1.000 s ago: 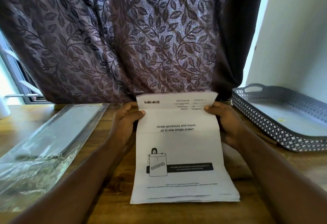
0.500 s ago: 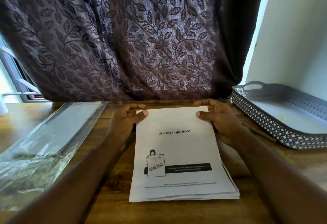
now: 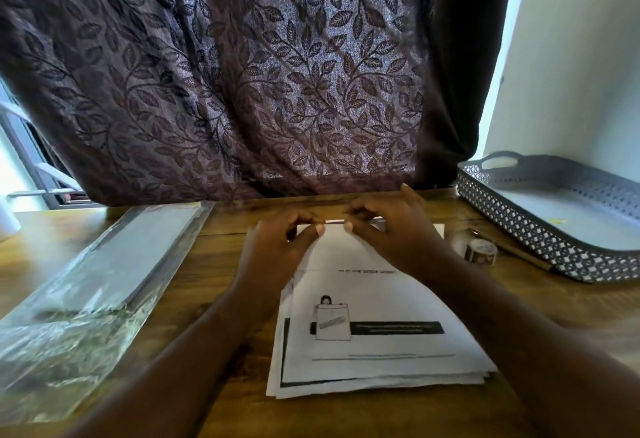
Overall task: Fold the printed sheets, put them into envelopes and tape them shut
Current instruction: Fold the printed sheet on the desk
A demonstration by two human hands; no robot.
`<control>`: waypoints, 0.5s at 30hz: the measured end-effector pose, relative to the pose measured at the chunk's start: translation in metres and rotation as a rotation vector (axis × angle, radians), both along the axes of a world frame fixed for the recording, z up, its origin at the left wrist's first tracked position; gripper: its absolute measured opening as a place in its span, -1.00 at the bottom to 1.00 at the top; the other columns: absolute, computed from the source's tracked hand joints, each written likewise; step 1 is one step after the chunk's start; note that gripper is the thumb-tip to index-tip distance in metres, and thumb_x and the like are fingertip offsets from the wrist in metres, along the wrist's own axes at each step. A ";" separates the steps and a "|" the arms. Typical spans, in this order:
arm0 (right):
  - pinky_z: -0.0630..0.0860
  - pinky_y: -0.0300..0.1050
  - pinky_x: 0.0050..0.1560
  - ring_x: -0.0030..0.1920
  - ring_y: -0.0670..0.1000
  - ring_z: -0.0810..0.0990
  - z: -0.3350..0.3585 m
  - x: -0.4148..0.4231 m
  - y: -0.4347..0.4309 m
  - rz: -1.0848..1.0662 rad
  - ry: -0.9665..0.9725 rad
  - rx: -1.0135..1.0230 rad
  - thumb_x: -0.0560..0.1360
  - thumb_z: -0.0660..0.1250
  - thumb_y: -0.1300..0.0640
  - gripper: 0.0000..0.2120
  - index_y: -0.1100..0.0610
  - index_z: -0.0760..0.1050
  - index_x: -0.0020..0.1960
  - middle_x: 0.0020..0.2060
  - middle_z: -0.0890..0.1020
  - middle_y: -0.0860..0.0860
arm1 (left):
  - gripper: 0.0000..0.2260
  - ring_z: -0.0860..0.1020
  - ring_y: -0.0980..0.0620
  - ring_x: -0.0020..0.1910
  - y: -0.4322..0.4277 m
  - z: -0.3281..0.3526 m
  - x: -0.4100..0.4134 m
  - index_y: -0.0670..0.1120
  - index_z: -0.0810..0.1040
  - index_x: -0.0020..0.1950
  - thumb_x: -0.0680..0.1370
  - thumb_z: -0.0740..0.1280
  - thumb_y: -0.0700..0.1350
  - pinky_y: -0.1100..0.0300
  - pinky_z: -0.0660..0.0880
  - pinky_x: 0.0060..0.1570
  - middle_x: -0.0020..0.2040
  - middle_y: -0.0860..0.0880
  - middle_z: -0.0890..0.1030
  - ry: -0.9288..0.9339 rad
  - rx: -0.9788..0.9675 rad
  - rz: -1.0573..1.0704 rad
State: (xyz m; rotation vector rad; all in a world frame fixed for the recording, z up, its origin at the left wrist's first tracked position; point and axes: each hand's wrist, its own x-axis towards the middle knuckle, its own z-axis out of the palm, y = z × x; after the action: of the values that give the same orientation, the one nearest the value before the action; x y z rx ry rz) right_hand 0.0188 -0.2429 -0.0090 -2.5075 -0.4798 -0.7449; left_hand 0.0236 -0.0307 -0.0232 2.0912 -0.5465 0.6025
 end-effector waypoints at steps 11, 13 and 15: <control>0.58 0.01 -0.07 -0.21 -0.10 0.64 0.004 0.000 -0.008 0.083 0.010 0.028 0.47 0.31 -0.13 -0.76 -0.03 0.69 -0.09 -0.23 0.71 -0.13 | -0.92 0.63 0.22 -0.12 0.004 0.001 -0.001 0.01 0.70 -0.07 0.54 0.43 -0.16 0.39 0.49 -0.15 -0.15 0.17 0.70 -0.039 -0.049 -0.038; 0.59 -0.01 -0.05 -0.18 -0.11 0.65 0.003 0.003 -0.021 0.045 0.045 0.046 0.49 0.41 -0.04 -0.87 -0.02 0.70 -0.09 -0.22 0.70 -0.16 | -0.88 0.63 0.23 -0.13 0.008 0.002 0.001 0.05 0.69 -0.10 0.54 0.42 -0.17 0.38 0.50 -0.15 -0.16 0.21 0.69 -0.007 -0.064 -0.031; 0.56 -0.11 -0.05 -0.16 -0.13 0.63 0.005 0.006 -0.033 0.010 0.062 0.043 0.50 0.46 0.05 -0.94 0.00 0.71 -0.08 -0.21 0.67 -0.19 | -0.86 0.63 0.24 -0.13 0.013 0.003 0.005 0.08 0.67 -0.12 0.53 0.43 -0.17 0.36 0.51 -0.14 -0.16 0.25 0.69 0.015 -0.085 -0.003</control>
State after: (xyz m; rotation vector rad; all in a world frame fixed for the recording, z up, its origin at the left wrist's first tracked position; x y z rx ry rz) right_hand 0.0245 -0.2760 -0.0042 -2.4782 -0.4492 -0.6653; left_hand 0.0290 -0.0181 -0.0203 2.0133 -0.5065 0.5977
